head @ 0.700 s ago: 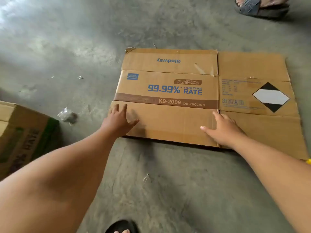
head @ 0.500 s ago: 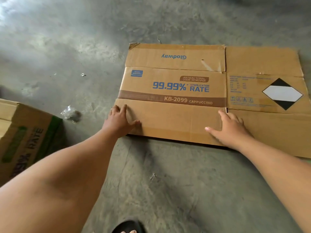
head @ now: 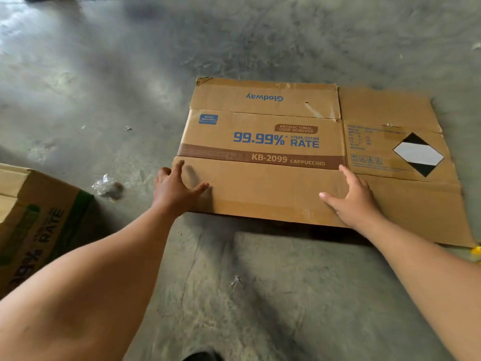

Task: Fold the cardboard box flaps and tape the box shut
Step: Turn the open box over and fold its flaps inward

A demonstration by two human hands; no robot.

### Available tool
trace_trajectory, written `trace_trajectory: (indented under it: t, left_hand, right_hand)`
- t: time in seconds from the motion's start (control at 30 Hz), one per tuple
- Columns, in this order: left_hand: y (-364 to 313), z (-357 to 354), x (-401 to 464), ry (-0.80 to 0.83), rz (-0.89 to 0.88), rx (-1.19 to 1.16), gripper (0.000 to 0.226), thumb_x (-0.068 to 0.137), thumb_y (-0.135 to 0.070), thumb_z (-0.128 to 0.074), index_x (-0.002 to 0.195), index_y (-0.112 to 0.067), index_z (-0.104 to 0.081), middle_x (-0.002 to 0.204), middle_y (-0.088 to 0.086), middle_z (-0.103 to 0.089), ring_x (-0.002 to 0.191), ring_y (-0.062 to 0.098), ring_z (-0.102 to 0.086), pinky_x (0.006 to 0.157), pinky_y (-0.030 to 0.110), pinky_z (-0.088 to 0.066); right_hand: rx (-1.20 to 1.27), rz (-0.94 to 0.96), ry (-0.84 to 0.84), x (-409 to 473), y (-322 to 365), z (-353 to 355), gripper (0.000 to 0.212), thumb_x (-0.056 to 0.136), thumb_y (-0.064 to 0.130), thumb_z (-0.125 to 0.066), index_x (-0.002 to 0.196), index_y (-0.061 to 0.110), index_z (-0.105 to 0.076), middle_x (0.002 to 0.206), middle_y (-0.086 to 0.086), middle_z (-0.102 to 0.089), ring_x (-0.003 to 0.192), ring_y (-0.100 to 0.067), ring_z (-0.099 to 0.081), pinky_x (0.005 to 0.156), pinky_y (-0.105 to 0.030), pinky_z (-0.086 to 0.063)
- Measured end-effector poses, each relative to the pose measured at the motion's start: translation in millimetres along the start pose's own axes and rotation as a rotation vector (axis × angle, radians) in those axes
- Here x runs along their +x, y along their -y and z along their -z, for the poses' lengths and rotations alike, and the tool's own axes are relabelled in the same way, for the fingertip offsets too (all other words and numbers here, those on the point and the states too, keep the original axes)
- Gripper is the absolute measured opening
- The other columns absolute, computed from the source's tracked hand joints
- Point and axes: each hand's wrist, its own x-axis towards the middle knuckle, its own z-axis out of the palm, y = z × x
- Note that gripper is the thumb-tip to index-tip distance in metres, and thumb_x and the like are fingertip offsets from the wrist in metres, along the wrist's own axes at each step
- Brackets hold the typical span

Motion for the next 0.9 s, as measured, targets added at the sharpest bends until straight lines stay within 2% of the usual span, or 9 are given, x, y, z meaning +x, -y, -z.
trace_trajectory:
  t: [0.1,0.23,0.37,0.47,0.53,0.67,0.77,0.9]
  left_hand:
    - [-6,14,-3,-0.053,-0.044,-0.005,0.091,0.074,-0.059,-0.077,0.15,-0.028,-0.036,0.136,0.014,-0.043,0.128,0.034,-0.044,0.107,0.046,-0.041]
    - [-27,41,-5,-0.135,-0.077,-0.07,0.081,0.074,-0.062,-0.075,0.141,-0.026,-0.046,0.135,0.011,-0.048,0.119,0.03,-0.054,0.097,0.046,-0.05]
    - [-61,77,-4,-0.249,-0.125,-0.1,0.069,0.076,-0.066,-0.071,0.127,-0.023,-0.053,0.125,0.012,-0.054,0.112,0.03,-0.057,0.093,0.045,-0.05]
    - [-91,111,2,-0.299,-0.151,-0.129,0.069,0.078,-0.075,-0.061,0.119,-0.02,-0.057,0.122,0.015,-0.06,0.11,0.032,-0.059,0.088,0.043,-0.05]
    - [-113,134,2,-0.345,-0.178,-0.139,0.068,0.078,-0.076,-0.057,0.115,-0.019,-0.059,0.121,0.015,-0.064,0.113,0.032,-0.059,0.089,0.042,-0.049]
    - [-157,169,-11,-0.39,-0.242,-0.142,0.067,0.082,-0.074,-0.056,0.118,-0.018,-0.061,0.117,0.014,-0.066,0.11,0.032,-0.059,0.083,0.04,-0.047]
    - [-180,177,-19,-0.372,-0.294,-0.168,0.066,0.082,-0.073,-0.058,0.12,-0.019,-0.059,0.117,0.012,-0.067,0.105,0.03,-0.062,0.076,0.037,-0.048]
    - [-187,168,-24,-0.369,-0.31,-0.18,0.065,0.08,-0.073,-0.059,0.118,-0.02,-0.06,0.116,0.011,-0.067,0.108,0.03,-0.06,0.079,0.037,-0.047]
  right_hand:
    - [0.076,0.043,-0.004,-2,6,13,0.086,0.082,0.031,-0.077,0.153,0.035,-0.028,0.153,-0.004,-0.032,0.138,-0.023,-0.036,0.11,-0.038,-0.033]
    - [0.175,0.121,0.003,0,19,41,0.086,0.085,0.02,-0.076,0.153,0.038,-0.028,0.155,0.0,-0.03,0.139,-0.018,-0.034,0.102,-0.027,-0.033]
    - [0.266,0.197,-0.014,9,43,83,0.088,0.084,0.021,-0.078,0.15,0.047,-0.025,0.149,0.004,-0.041,0.133,-0.018,-0.044,0.109,-0.038,-0.041]
    - [0.299,0.281,-0.059,9,70,122,0.088,0.085,0.017,-0.077,0.152,0.041,-0.026,0.138,0.013,-0.039,0.127,-0.008,-0.041,0.101,-0.029,-0.04]
    - [0.306,0.331,-0.091,10,85,149,0.088,0.084,0.014,-0.077,0.154,0.034,-0.027,0.135,0.011,-0.039,0.127,-0.007,-0.041,0.104,-0.025,-0.036]
    - [0.359,0.363,-0.105,11,98,199,0.095,0.08,0.019,-0.081,0.154,0.037,-0.025,0.152,-0.002,-0.041,0.129,-0.018,-0.051,0.112,-0.039,-0.04]
    - [0.41,0.358,-0.096,9,96,228,0.095,0.081,0.019,-0.08,0.154,0.039,-0.022,0.152,-0.005,-0.042,0.127,-0.019,-0.053,0.106,-0.037,-0.044]
    - [0.527,0.298,-0.101,8,78,243,0.093,0.082,0.018,-0.079,0.152,0.043,-0.024,0.149,-0.003,-0.044,0.123,-0.018,-0.055,0.098,-0.039,-0.052]
